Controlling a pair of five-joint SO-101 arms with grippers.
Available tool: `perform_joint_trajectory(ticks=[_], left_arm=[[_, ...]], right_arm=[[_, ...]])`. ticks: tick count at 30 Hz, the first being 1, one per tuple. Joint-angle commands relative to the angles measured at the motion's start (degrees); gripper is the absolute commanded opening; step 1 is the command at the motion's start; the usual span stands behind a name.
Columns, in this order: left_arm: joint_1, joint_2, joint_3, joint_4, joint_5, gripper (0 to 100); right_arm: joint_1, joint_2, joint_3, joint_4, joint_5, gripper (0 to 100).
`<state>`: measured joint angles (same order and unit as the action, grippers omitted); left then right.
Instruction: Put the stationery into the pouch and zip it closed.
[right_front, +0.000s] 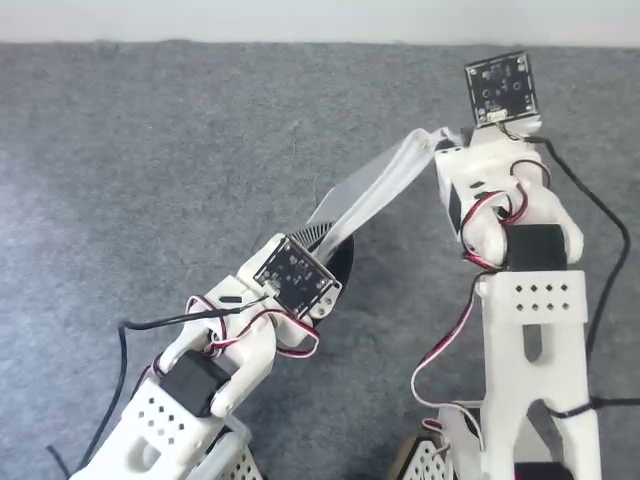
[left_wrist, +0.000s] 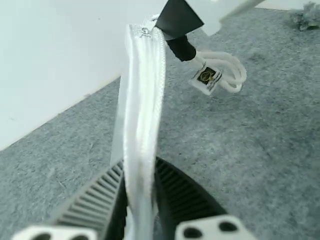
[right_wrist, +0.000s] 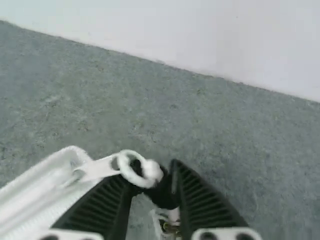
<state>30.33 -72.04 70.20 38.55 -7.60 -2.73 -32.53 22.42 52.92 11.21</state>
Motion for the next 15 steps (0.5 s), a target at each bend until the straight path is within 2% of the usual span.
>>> perform_joint_trajectory(ticks=[1,5,9,11,15], left_arm=[[-0.88,-0.09,0.04,1.49,0.79,1],[-0.88,-0.09,0.04,1.41,0.88,2],[-0.88,-0.09,0.22,1.58,1.23,9],[-0.88,-0.09,-0.04,2.02,4.13,13],[-0.88,-0.09,-5.93,9.93,9.49,17]], right_arm=[[3.12,-2.86,-3.34,2.33,-0.70,14.8],[3.03,-7.43,-3.34,6.02,-0.88,14.7],[3.03,-12.18,-3.25,10.15,-0.62,14.7],[3.03,-14.46,-3.25,12.26,-0.62,14.7],[3.03,-18.86,-3.25,15.78,-0.53,14.7]])
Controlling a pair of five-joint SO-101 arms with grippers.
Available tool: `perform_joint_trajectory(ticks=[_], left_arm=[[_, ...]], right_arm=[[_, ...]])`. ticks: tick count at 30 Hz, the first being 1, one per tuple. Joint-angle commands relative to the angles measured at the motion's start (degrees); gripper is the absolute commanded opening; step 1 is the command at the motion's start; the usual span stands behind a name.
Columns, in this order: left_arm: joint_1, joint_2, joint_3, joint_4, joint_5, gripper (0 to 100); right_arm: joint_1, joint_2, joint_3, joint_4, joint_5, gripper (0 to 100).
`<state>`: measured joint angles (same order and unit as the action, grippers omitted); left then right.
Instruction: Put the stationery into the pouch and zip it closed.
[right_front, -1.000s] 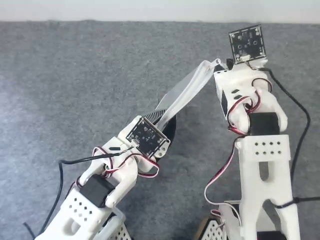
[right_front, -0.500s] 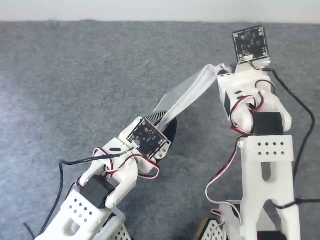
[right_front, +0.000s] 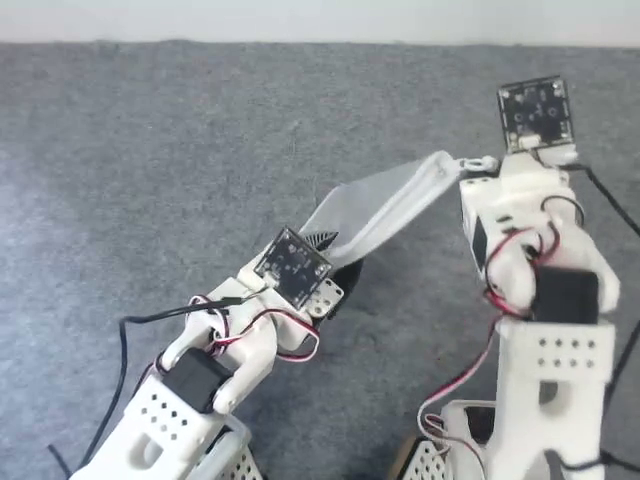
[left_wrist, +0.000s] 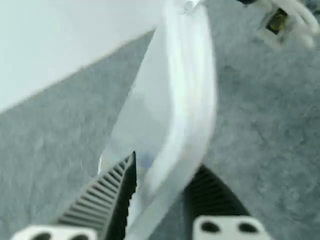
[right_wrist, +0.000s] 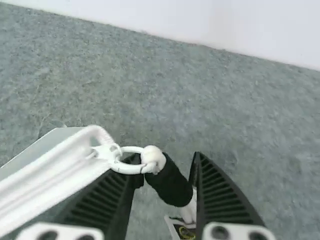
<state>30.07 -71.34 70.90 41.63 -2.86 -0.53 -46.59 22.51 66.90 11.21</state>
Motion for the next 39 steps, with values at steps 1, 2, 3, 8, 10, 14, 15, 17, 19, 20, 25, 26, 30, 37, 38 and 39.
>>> perform_joint_trajectory(ticks=[1,2,3,8,10,14,15,17,19,20,25,26,30,37,38,39], left_arm=[[-0.70,-0.79,-8.57,9.23,5.63,18],[-1.41,-0.79,-10.33,11.25,6.42,18],[-2.20,-0.79,-11.74,12.92,7.30,19],[-4.40,-0.79,-15.69,17.23,8.70,21],[-4.40,-0.79,-17.27,18.81,8.79,21],[-4.40,-0.79,-21.76,23.30,8.79,20],[-4.40,-0.79,-22.64,24.26,8.79,20],[-5.19,-0.79,-23.96,25.58,8.79,20],[-7.38,-0.88,-24.84,25.85,8.79,20],[-8.88,-0.88,-25.36,25.85,8.79,20],[-14.33,-6.24,-28.18,28.13,8.88,20],[-14.86,-8.79,-28.09,28.48,8.88,20],[-16.53,-19.34,-24.13,27.52,8.88,20],[-16.53,-29.45,-15.52,22.15,8.53,20],[-16.53,-29.54,-15.08,21.89,8.53,20],[-16.53,-29.63,-14.81,21.80,8.53,20]], right_arm=[[0.84,-5.76,-3.34,2.59,-0.53,14.7],[0.84,-6.64,-3.34,3.47,-0.53,14.7],[0.84,-7.43,-3.34,4.35,-0.53,14.7],[0.84,-10.77,-3.34,8.22,-0.53,14.7],[0.84,-11.47,-3.34,9.19,-0.53,14.7],[0.84,-12.00,-3.25,11.56,-0.53,14.7],[0.84,-12.00,-3.25,12.18,-0.53,14.7],[0.84,-12.00,-3.25,13.58,-0.53,14.7],[0.84,-12.00,-3.25,14.73,-0.53,14.7],[0.84,-12.00,-3.25,15.16,-0.53,14.7],[0.84,-12.00,-3.25,15.69,-0.62,14.7],[0.84,-12.00,-3.16,15.69,-0.62,14.7],[0.75,-12.00,-0.88,14.73,-0.88,14.7],[-2.24,-12.09,4.66,11.56,-0.62,14.7],[-2.24,-12.09,5.10,11.21,-0.62,14.7],[-2.24,-12.09,5.36,11.12,-0.62,14.7]])
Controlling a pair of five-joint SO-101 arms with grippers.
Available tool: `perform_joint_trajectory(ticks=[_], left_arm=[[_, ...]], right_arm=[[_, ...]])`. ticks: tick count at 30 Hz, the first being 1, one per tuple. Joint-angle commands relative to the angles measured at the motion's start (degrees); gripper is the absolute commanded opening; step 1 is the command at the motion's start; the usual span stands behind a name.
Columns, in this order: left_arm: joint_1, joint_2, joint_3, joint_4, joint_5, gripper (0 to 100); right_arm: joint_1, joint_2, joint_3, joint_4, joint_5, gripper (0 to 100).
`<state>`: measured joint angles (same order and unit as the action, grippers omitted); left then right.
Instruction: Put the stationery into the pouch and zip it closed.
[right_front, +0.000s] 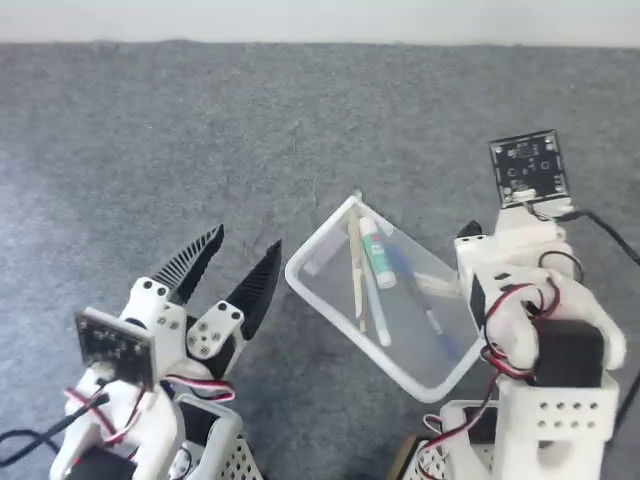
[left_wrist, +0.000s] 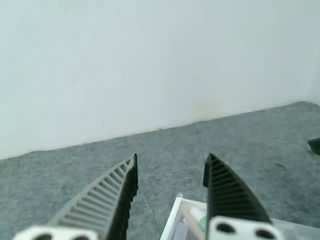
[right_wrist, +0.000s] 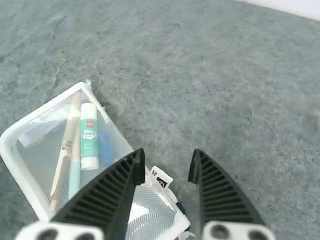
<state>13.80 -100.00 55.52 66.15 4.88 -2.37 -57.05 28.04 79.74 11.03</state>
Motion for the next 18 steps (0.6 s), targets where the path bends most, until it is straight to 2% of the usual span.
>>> perform_joint_trajectory(ticks=[1,5,9,15,18], left_arm=[[-0.26,-0.97,0.75,-2.73,0.79,20],[-0.35,-1.23,0.84,-2.99,0.70,11],[-0.35,-1.23,0.92,-3.96,0.62,1],[-0.35,-1.23,0.92,-3.87,0.62,1],[-3.87,-1.32,0.84,-3.60,0.62,1]], right_arm=[[-0.40,-1.63,-0.18,-1.71,-0.44,14.7],[-0.31,-1.63,-0.09,-1.36,-0.44,14.2],[-0.13,-1.63,-0.09,-1.45,-0.44,6.0],[0.04,-7.43,1.58,-1.54,-0.26,2.0],[-0.31,-13.14,5.54,-2.59,1.67,2.0]])
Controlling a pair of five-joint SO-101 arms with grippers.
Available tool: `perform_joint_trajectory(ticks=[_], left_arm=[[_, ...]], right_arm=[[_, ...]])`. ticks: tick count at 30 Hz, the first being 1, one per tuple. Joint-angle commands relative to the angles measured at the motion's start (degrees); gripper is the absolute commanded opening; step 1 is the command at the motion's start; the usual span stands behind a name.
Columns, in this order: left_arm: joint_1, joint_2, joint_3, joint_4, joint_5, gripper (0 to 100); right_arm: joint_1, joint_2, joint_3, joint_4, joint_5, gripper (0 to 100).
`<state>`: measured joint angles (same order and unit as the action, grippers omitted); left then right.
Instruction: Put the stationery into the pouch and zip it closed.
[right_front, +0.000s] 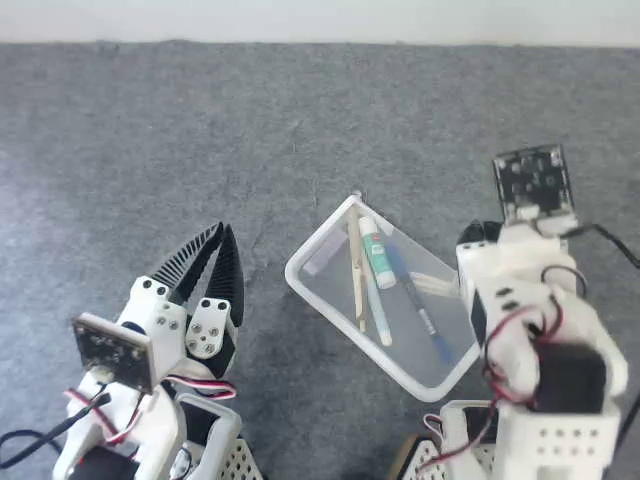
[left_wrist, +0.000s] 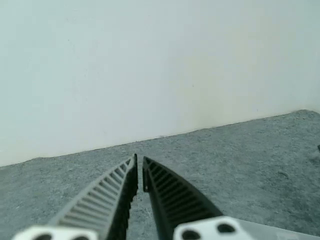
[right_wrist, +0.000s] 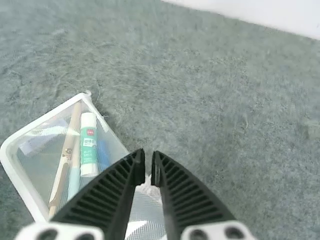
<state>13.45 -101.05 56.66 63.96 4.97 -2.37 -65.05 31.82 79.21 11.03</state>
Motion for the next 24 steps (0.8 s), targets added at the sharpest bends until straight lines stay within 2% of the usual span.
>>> perform_joint_trajectory(ticks=[1,6,14,24], left_arm=[[-5.36,-0.26,-0.31,-1.58,0.53,1],[-9.85,-0.26,-0.22,-0.97,0.62,1],[-9.93,-0.26,0.04,3.16,0.79,1],[-10.02,-0.26,4.70,2.29,0.62,1]], right_arm=[[-0.04,-6.99,3.16,-2.68,2.02,2.0],[-0.13,-14.64,8.88,-4.26,2.02,2.0],[-0.31,-23.52,15.74,-3.74,2.02,2.1],[-0.40,-35.38,24.26,-4.00,2.29,2.4]])
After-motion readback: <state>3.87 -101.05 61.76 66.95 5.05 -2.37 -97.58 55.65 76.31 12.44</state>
